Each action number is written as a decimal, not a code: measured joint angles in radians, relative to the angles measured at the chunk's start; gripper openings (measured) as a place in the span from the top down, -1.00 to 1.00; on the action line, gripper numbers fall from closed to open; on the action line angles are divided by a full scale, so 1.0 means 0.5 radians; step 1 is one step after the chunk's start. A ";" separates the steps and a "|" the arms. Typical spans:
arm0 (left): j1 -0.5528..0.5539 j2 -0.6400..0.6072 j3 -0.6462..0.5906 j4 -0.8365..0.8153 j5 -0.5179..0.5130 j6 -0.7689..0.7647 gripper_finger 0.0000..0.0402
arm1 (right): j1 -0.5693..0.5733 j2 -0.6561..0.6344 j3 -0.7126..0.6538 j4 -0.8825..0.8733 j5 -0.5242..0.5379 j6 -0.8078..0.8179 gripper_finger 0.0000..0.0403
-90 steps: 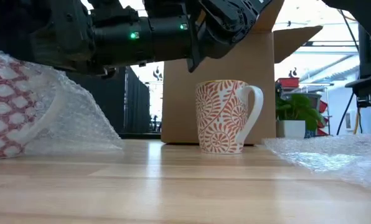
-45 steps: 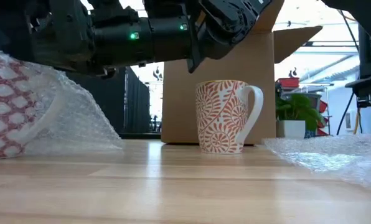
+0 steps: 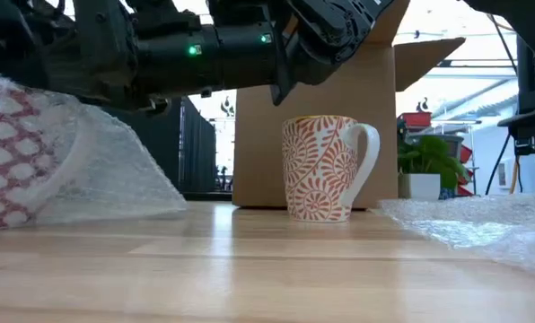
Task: Wrap mug
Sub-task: Wrap the red mug with the bubble wrap
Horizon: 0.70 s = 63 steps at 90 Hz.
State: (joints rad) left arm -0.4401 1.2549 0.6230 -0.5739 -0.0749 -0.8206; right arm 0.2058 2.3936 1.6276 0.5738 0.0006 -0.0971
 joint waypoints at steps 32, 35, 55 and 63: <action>0.002 0.014 0.076 -0.083 0.073 -0.001 -0.05 | -0.002 0.000 0.001 -0.004 -0.005 0.067 0.22; 0.002 0.016 0.099 -0.104 0.081 0.002 -0.05 | -0.002 0.000 0.001 -0.003 -0.005 0.067 0.22; 0.006 0.016 0.260 -0.379 0.071 0.097 -0.05 | -0.005 0.000 0.007 -0.001 0.000 0.057 0.22; 0.006 -0.012 0.353 -0.512 0.057 0.129 -0.05 | -0.005 0.000 0.007 -0.002 0.001 0.057 0.22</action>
State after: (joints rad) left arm -0.4371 1.2490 0.7997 -0.8301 -0.0462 -0.7563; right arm 0.2031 2.3936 1.6310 0.5728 0.0010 -0.0685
